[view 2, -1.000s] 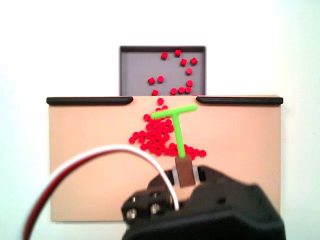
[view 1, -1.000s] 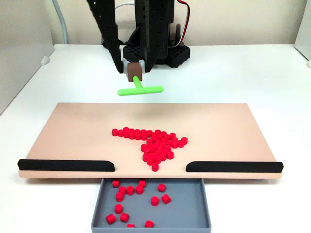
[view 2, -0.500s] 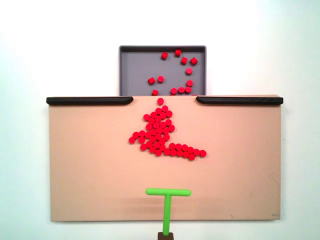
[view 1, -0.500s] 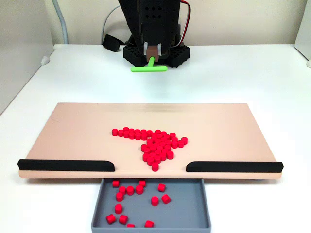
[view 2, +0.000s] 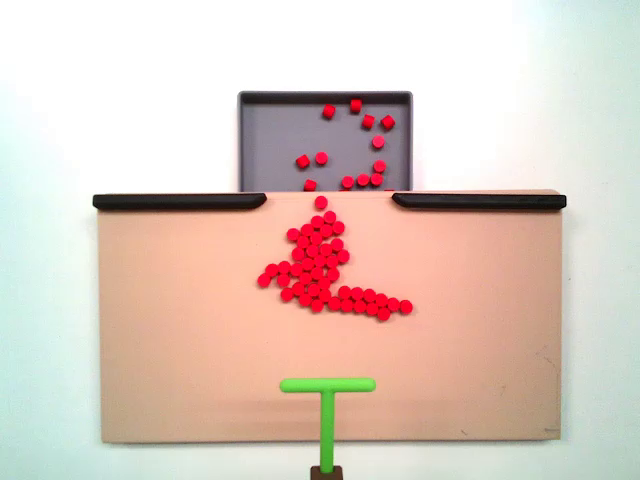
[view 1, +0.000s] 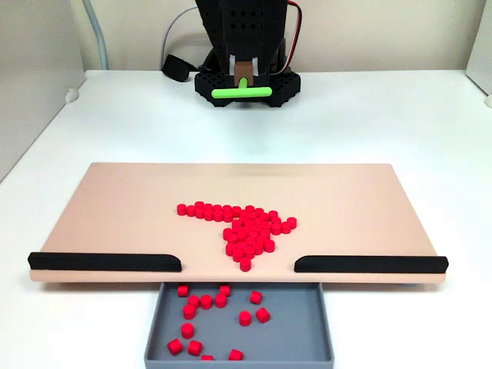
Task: Push granules from right to the grey container
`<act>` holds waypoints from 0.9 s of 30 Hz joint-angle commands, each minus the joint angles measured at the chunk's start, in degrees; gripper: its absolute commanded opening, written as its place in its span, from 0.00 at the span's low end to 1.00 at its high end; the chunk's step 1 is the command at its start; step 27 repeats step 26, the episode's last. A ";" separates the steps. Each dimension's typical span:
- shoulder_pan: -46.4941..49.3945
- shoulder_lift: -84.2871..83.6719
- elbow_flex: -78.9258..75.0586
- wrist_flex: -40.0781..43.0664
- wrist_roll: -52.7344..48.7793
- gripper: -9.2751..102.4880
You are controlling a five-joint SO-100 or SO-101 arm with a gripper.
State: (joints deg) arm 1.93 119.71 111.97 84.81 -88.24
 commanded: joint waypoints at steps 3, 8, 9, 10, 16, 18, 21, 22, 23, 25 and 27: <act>0.09 2.55 -0.44 -0.35 -1.49 0.09; 0.09 0.62 -0.44 -0.35 -1.58 0.08; 0.18 0.09 -0.44 -0.35 -1.58 0.08; 0.18 -0.26 -0.44 -0.35 -1.67 0.08; 0.35 -1.41 -0.44 -0.35 -2.55 0.08; 0.09 -1.67 -0.44 -0.35 -2.55 0.08; 0.00 -2.29 -0.44 -0.18 -2.99 0.08; 0.09 -2.37 -0.44 -0.18 -3.25 0.08; 0.26 -2.37 -0.44 -0.09 -3.34 0.08; 0.53 -2.37 -0.44 -0.09 -3.60 0.08; 0.70 -2.37 -0.44 -0.09 -3.69 0.08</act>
